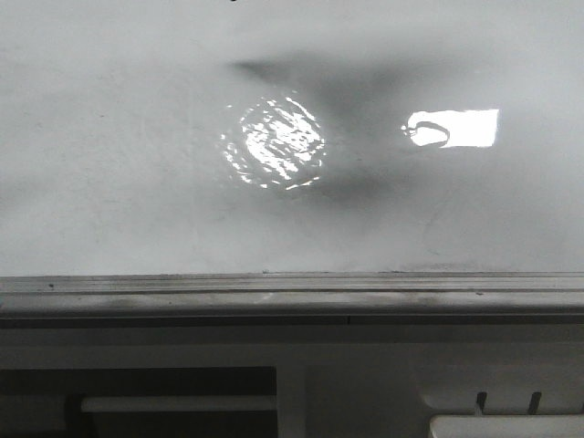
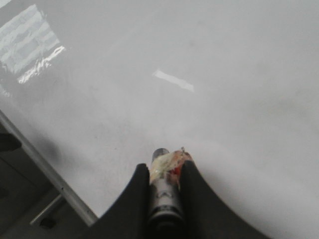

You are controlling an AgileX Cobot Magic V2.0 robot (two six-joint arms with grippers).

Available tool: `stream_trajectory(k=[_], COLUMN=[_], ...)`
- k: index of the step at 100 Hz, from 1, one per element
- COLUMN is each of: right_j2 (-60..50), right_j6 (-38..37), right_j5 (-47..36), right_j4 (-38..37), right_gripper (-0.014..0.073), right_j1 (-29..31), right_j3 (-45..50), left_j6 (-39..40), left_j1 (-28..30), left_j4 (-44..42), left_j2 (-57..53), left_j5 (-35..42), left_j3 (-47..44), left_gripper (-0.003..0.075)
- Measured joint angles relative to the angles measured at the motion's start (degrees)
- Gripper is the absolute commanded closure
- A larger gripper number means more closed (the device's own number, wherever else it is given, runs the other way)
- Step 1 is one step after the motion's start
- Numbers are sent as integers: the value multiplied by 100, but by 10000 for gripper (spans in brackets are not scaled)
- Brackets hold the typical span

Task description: Write number 9 on whiteboard

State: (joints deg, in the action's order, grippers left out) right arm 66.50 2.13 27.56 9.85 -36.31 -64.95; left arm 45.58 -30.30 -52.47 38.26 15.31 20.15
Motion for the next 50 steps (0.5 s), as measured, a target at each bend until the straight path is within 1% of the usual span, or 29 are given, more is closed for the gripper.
stream_trajectory(k=[15,26,40,50], right_j2=[289,483,756,991], right_j6=[-59,-100,-135,-148], right_j5=[305,340,330,433], right_j4=[-10,17,123,190], right_gripper=[658,658,662,663], right_j1=[294,428,399,201], right_j3=[-234,-338,-576,-736], left_j6=[0,0,0,0], left_j1=[0,0,0,0], left_j4=[44,44,44,44], left_j2=[0,0,0,0], left_j5=[-23,-23,-23,-23], left_j3=[0,0,0,0], left_gripper=[388,388,389,389])
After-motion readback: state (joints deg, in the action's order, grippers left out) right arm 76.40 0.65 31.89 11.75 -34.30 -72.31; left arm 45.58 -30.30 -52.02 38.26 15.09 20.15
